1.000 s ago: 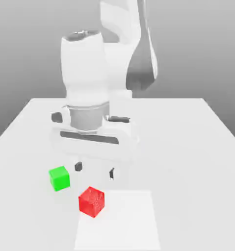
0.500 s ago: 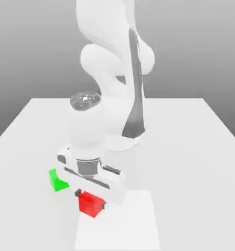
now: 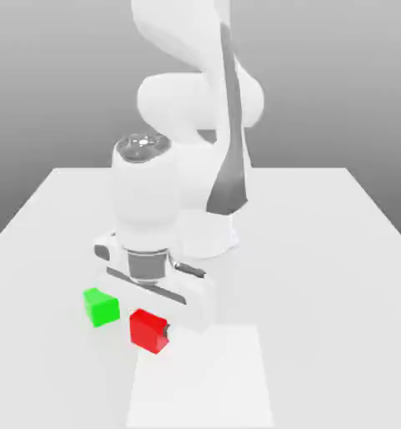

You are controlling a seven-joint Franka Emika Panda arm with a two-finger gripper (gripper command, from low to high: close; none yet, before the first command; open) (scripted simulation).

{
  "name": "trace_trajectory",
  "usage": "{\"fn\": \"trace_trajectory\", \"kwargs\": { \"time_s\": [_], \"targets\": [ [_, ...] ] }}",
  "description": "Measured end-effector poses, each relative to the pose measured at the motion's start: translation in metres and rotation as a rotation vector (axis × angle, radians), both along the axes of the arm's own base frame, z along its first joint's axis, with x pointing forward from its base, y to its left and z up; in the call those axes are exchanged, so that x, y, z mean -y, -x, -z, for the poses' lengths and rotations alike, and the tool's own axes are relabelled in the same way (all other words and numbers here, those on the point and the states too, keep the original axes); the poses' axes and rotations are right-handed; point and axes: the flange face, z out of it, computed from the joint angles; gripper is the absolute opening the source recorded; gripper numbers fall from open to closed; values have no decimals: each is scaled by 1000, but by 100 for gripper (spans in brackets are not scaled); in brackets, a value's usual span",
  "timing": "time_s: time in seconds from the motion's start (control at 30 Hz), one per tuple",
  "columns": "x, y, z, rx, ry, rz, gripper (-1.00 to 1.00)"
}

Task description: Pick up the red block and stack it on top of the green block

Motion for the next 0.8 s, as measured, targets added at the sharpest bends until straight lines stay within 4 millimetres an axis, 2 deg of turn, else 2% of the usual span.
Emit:
{"fn": "trace_trajectory", "kwargs": {
  "time_s": [0.1,0.2,0.53,0.6,0.8],
  "targets": [
    [4,8,-12,-8,-7,-66,-100],
    [38,28,-22,-13,-17,-160,-100],
    [105,107,-44,-8,-9,-610,-100],
    [109,115,-42,-3,-12,-662,-100],
    [107,112,-18,16,-42,-687,-100]
  ]
}}
